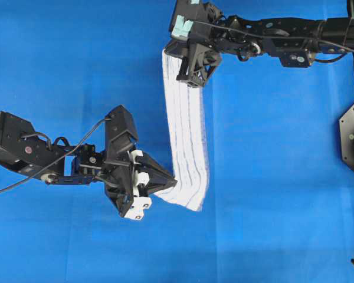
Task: Fold the blue towel.
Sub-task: 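Lay the strip down vertically and open both grippers, then grasp the strip's top corners with both grippers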
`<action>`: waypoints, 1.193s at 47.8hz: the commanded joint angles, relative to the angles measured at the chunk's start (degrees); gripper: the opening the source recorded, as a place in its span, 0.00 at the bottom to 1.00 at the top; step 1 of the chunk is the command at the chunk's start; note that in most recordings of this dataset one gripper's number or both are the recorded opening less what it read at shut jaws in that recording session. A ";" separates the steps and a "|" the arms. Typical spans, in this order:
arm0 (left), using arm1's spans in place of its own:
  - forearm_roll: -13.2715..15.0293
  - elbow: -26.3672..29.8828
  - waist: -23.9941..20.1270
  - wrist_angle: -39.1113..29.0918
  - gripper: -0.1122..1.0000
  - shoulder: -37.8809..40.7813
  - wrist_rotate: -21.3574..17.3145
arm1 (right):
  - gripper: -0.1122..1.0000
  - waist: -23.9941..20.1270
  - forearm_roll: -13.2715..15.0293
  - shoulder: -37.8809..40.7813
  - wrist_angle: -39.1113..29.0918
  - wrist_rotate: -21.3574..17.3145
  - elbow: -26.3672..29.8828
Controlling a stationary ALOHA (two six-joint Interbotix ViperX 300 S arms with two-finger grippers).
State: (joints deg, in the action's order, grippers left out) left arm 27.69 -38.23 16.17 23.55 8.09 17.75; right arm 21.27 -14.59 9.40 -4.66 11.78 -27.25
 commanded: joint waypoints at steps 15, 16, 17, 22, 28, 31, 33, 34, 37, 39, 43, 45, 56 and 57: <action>-0.18 -0.26 0.79 -0.79 0.85 -3.08 0.88 | 0.88 0.35 3.52 -0.79 2.72 -0.09 1.58; -0.18 -0.53 0.79 -0.97 0.87 -3.43 0.88 | 0.91 0.35 3.87 -0.88 2.81 -0.18 1.58; -0.18 -0.70 0.79 -1.23 0.87 -3.78 0.97 | 0.94 0.35 4.13 -1.05 2.81 -0.26 1.58; -0.18 -2.11 0.79 -3.78 0.85 -6.94 1.49 | 0.92 0.44 4.57 -2.37 2.64 -0.26 1.14; -0.18 -5.01 0.79 -6.24 0.85 -11.69 1.93 | 0.92 0.44 5.27 -5.45 2.64 -0.18 0.00; -0.18 -6.42 0.79 -6.94 0.85 -13.80 2.11 | 0.92 0.53 5.54 -7.29 2.55 -0.18 -1.05; -0.18 -7.29 0.79 -7.12 0.85 -15.12 2.20 | 0.92 0.53 5.54 -8.44 2.37 -0.26 -1.76; -0.26 -8.00 0.79 -7.12 0.85 -16.08 2.20 | 0.92 0.53 5.54 -8.88 2.29 -0.26 -2.02; -0.18 -9.14 0.70 -7.12 0.85 -17.84 2.20 | 0.92 0.53 5.54 -10.81 1.85 -0.44 -3.43; -0.26 -9.84 0.44 -7.03 0.85 -18.90 2.29 | 0.92 0.44 5.54 -11.78 1.67 -0.62 -4.48; -0.35 -10.81 -0.53 -6.94 0.85 -20.83 1.41 | 0.92 0.44 5.54 -13.80 1.49 -0.79 -6.24; -0.62 -11.25 -1.23 -7.12 0.85 -21.45 0.88 | 0.92 0.53 5.54 -15.03 1.49 -1.05 -7.38; -1.58 -12.66 -10.02 -7.21 0.85 -23.03 -10.20 | 0.92 0.53 5.19 -19.86 1.85 -1.58 -13.10; -1.58 -12.57 -10.90 -7.21 0.85 -23.03 -11.87 | 0.92 0.44 5.10 -20.21 1.85 -1.58 -13.45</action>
State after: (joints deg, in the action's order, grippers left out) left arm 26.46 -51.50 8.00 16.08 -13.80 9.23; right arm 21.53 -9.23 -8.35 -3.25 10.28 -40.08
